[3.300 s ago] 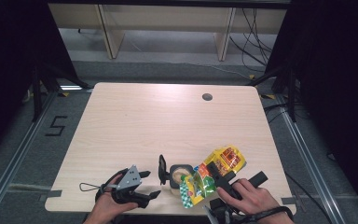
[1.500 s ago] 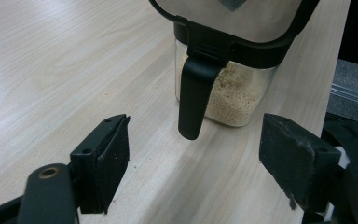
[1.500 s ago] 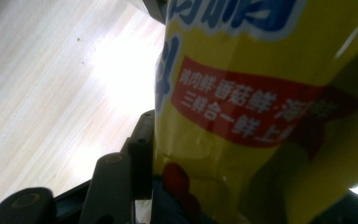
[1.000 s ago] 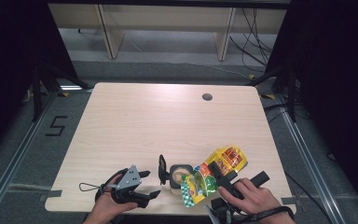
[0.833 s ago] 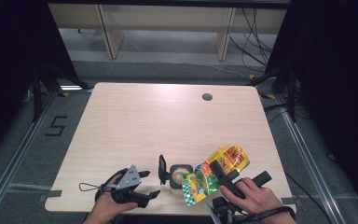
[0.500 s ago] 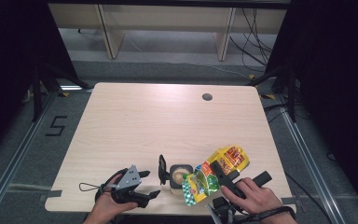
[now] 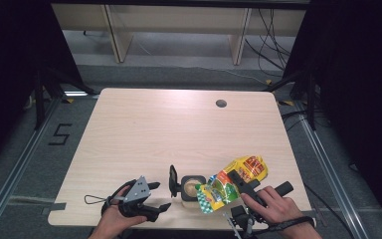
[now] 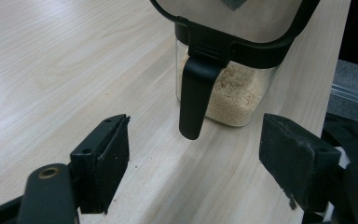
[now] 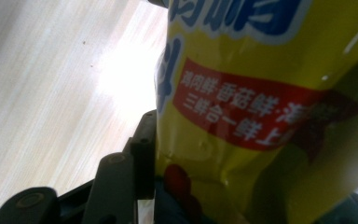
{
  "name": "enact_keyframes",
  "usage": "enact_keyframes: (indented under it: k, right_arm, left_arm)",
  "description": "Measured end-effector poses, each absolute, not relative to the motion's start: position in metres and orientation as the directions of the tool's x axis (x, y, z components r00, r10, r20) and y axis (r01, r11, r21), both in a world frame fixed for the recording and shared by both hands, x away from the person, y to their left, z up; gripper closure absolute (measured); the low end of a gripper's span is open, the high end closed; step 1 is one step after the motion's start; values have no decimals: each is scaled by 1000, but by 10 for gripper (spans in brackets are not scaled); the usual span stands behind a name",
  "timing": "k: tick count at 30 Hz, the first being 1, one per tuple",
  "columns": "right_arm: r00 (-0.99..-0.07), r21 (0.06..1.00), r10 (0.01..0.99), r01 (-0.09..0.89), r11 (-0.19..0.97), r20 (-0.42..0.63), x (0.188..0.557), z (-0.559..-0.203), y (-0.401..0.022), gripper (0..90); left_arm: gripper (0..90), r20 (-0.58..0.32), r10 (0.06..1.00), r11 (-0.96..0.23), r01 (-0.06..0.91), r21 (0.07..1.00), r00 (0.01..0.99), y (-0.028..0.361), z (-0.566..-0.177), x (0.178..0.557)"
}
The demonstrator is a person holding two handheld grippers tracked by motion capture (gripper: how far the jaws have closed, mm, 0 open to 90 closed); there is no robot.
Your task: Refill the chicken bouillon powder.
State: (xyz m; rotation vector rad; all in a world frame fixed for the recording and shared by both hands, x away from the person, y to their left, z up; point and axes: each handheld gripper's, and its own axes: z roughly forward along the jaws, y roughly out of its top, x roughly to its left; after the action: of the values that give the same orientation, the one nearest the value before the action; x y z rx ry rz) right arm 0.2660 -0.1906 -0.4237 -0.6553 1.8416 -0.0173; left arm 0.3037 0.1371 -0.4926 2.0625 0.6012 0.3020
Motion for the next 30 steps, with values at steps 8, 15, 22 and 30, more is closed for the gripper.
enact_keyframes:
  k: [8, 15, 22, 30]
  right_arm:
    - [-275, -228, -368, -432, 873, -888, 269, -422, -198, 562]
    - [-307, -150, -312, -453, 879, -899, 274, -425, -204, 563]
    - [-361, -70, -258, -460, 885, -896, 277, -429, -211, 568]
    - [-418, 8, -200, -445, 895, -886, 281, -434, -217, 572]
  left_arm:
    - [241, -29, 529, -437, 301, 848, 848, 137, -493, 303]
    - [241, -29, 530, -436, 302, 848, 848, 137, -493, 303]
    - [241, -25, 526, -440, 297, 847, 850, 137, -493, 303]
    - [241, -37, 531, -425, 303, 853, 847, 136, -493, 303]
